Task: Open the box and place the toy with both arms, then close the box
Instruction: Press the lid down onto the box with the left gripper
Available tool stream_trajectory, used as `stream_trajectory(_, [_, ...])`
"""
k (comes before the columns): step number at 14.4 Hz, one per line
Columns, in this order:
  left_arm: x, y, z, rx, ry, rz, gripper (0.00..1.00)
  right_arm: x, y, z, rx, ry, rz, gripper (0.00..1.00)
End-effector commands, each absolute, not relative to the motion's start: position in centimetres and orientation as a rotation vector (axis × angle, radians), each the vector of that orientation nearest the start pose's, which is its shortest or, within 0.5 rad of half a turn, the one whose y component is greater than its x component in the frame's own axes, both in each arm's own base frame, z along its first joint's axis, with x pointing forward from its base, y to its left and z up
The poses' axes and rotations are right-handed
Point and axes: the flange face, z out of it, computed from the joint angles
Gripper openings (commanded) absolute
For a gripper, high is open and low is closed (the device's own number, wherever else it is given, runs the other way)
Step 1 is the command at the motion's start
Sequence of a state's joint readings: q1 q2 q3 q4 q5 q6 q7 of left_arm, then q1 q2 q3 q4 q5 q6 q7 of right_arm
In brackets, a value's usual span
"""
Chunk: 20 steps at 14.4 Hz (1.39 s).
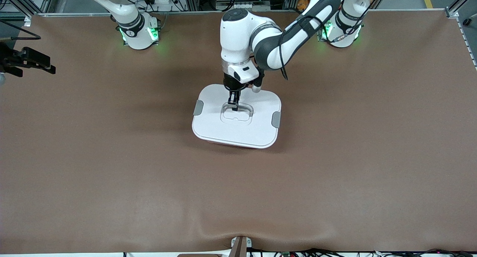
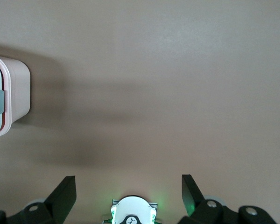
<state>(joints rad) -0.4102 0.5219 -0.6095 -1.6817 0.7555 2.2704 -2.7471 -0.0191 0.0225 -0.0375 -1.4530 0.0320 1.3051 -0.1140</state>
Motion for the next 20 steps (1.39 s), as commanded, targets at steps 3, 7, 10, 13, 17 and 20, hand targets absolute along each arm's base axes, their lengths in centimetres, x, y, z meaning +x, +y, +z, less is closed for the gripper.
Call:
stream_trajectory(3, [41.3,-55.5,35.8,-2.512,-2.318,-0.435,0.00,53.2,-2.8,64.4,-3.098,-0.070,0.259,1.00])
stream_trajectory(7, [41.1,-55.7,35.1,-2.497,-2.321,-0.425,0.00,53.8,-3.0,63.4,-3.098,-0.064,0.242,1.00])
stream_trajectory(10, [41.1,-55.6,34.6,-2.485,-2.326,-0.422,0.00,54.2,-2.9,63.2,-3.104,-0.070,0.209,1.00])
stream_trajectory(13, [41.0,-55.5,34.6,-2.479,-2.328,-0.423,0.00,54.6,-3.0,63.5,-3.112,-0.075,0.148,1.00])
stream_trajectory(17, [41.0,-55.2,34.2,-2.413,-2.373,-0.435,0.00,54.7,-3.1,64.1,-3.114,-0.068,0.122,1.00])
stream_trajectory(20, [40.8,-55.1,33.9,-2.380,-2.382,-0.452,0.00,54.6,-3.7,64.4,-3.108,-0.040,0.116,1.00])
